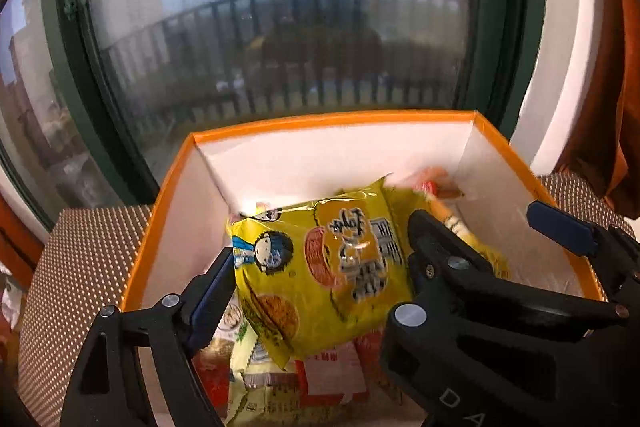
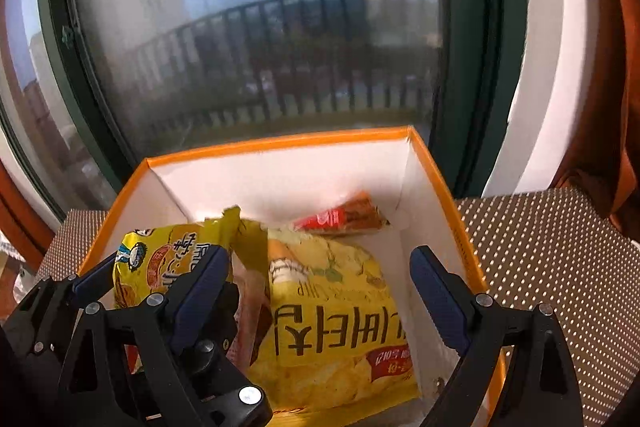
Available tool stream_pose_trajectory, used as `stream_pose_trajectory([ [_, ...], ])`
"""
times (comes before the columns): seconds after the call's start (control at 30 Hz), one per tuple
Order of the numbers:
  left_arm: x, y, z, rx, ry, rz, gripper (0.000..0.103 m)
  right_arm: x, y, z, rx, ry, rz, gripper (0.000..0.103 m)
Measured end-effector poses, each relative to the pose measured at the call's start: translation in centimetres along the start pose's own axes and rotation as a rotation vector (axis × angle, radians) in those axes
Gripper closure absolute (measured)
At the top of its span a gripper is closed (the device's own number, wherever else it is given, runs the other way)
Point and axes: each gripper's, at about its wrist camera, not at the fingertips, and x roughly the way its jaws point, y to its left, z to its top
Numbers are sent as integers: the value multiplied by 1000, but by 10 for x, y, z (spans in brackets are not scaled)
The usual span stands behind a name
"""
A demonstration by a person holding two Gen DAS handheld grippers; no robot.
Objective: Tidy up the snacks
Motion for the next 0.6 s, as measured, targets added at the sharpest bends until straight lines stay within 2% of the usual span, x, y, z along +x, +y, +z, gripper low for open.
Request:
stream_pose_trajectory([
  [0.07, 4, 0, 1, -6, 33, -21, 16, 4, -1, -2, 10, 32, 19, 9],
  [0.2, 1, -2, 1, 1, 29, -7, 14, 2, 0, -4, 10, 41, 15, 9],
  [0.47, -26, 0, 2, 4, -34, -1, 13, -16, 3, -3, -4, 18, 33, 9],
  [0.6, -45, -1, 2, 4, -78, 14, 9, -35, 5, -1, 1, -12, 39, 9],
])
